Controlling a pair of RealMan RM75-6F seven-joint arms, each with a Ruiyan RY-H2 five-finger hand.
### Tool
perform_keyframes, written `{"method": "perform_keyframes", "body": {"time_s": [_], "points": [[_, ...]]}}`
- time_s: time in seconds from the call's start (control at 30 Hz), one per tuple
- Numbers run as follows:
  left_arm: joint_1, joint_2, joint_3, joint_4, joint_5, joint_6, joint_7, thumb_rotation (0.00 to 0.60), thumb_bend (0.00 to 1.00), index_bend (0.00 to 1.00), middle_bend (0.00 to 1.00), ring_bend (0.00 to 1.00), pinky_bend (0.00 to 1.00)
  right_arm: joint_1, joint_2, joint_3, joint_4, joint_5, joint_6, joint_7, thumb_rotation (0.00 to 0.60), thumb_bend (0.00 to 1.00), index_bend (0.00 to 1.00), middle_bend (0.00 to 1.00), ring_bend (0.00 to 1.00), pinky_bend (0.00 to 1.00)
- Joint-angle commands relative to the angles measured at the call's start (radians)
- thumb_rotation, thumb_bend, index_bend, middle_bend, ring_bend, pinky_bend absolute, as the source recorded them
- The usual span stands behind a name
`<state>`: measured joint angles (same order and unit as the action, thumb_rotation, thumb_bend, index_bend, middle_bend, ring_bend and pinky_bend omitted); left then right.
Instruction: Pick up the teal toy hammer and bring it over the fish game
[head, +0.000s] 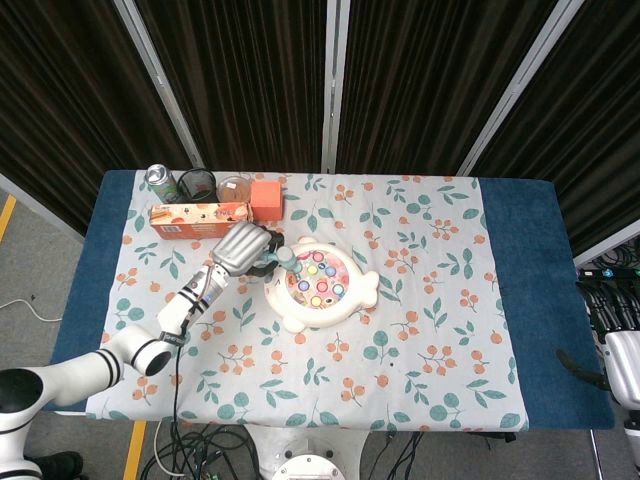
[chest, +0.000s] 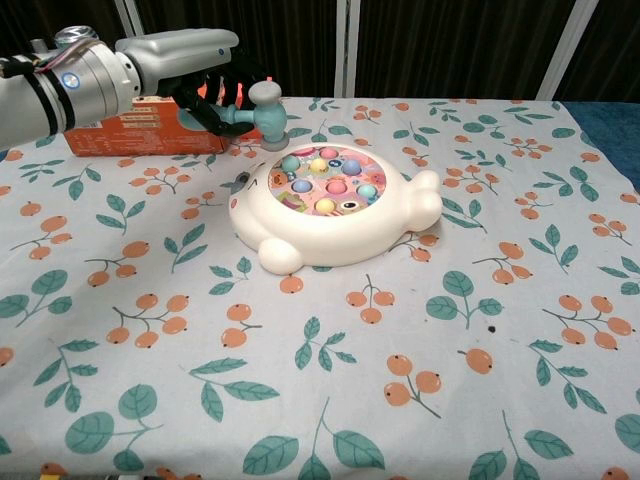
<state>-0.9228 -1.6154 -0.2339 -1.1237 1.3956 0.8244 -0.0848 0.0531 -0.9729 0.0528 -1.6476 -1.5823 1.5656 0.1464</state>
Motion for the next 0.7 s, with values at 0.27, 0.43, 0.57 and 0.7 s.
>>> {"method": "perform_keyframes", "body": {"time_s": [0.27, 0.43, 0.57, 0.7], "points": [[-0.06, 0.006, -0.022, -0.033, -0.11, -0.092, 0.112, 0.6, 0.64, 0.7, 0.65, 0.53, 0.59, -0.003, -0.001, 0.001, 0.009, 0.001, 0.002, 0.009, 0.6, 0.1, 0.0, 0.13, 0.0, 0.0], [-0.083, 0.006, -0.02, -0.046, -0.149, -0.12, 0.17, 0.6, 0.64, 0.7, 0.65, 0.53, 0.59, -0.006, -0.001, 0.001, 0.012, 0.004, 0.002, 0.014, 0.6, 0.1, 0.0, 0.13, 0.0, 0.0], [-0.099, -0.001, -0.008, -0.045, -0.177, -0.14, 0.225, 0.6, 0.64, 0.7, 0.65, 0.54, 0.59, -0.008, -0.003, 0.001, 0.017, 0.007, 0.002, 0.019, 0.6, 0.1, 0.0, 0.13, 0.0, 0.0], [-0.105, -0.002, -0.009, -0.05, -0.205, -0.138, 0.252, 0.6, 0.65, 0.7, 0.65, 0.54, 0.6, -0.011, -0.004, 0.002, 0.021, 0.009, 0.005, 0.023, 0.6, 0.1, 0.0, 0.13, 0.0, 0.0]]}}
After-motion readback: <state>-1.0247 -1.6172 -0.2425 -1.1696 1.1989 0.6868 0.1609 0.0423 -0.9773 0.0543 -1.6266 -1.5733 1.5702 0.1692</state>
